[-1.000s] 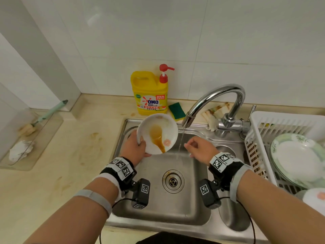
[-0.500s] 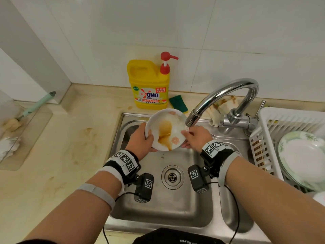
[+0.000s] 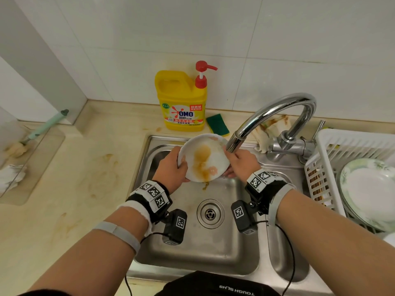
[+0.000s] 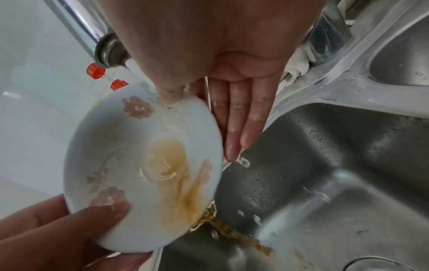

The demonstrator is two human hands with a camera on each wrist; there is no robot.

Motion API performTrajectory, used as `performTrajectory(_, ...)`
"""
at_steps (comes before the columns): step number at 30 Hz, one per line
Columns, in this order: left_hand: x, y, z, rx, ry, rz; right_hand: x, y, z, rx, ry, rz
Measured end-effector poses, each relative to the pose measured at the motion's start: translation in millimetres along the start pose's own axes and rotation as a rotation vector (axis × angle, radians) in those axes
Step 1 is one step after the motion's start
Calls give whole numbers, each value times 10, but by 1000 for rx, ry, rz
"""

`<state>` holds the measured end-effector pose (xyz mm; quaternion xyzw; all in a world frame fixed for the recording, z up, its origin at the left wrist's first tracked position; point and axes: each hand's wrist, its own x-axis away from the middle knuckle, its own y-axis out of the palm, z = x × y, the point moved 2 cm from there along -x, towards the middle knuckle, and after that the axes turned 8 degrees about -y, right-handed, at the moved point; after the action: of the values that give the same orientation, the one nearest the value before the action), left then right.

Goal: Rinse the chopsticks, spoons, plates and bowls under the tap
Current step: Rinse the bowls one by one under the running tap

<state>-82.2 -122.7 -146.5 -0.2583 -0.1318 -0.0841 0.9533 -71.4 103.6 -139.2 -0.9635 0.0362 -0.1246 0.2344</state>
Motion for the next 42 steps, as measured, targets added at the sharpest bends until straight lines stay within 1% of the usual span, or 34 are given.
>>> performTrajectory(4, 12, -17, 37, -31, 16, 19, 70, -25, -18, 111, -75, -58)
performTrajectory(8, 8, -52, 64, -68, 39, 32, 82, 0, 29, 43, -80, -124)
performTrajectory(11, 5, -81, 100, -118, 54, 46, 80, -16, 1, -31, -61, -102)
performTrajectory(15, -15, -105, 117, -206, 82, 72, 90, -26, -66, -121, 14, -57)
performTrajectory(18, -17, -121, 131, -243, 89, 81, 81, -14, -19, -57, -22, -68)
performTrajectory(20, -13, -130, 152, -270, 96, 86, 71, 12, 35, -29, -37, -111)
performTrajectory(24, -7, -138, 201, -310, 111, 85, 44, 27, 57, -69, -24, -127)
performTrajectory(28, 1, -143, 241, -387, 144, 102, 59, 8, -3, -94, 46, -89)
performTrajectory(30, 5, -148, 263, -428, 157, 120, 73, 15, 3, -61, 31, -86)
performTrajectory(32, 8, -156, 281, -457, 166, 131, 94, 43, 36, -37, 2, -130)
performTrajectory(34, 6, -162, 286, -465, 172, 131, 96, 64, 67, -32, 1, -169)
performTrajectory(39, 5, -173, 330, -463, 217, 124, 111, 21, -36, -90, 43, -146)
performTrajectory(42, 2, -178, 369, -476, 228, 123, 117, 27, -51, -11, 0, -146)
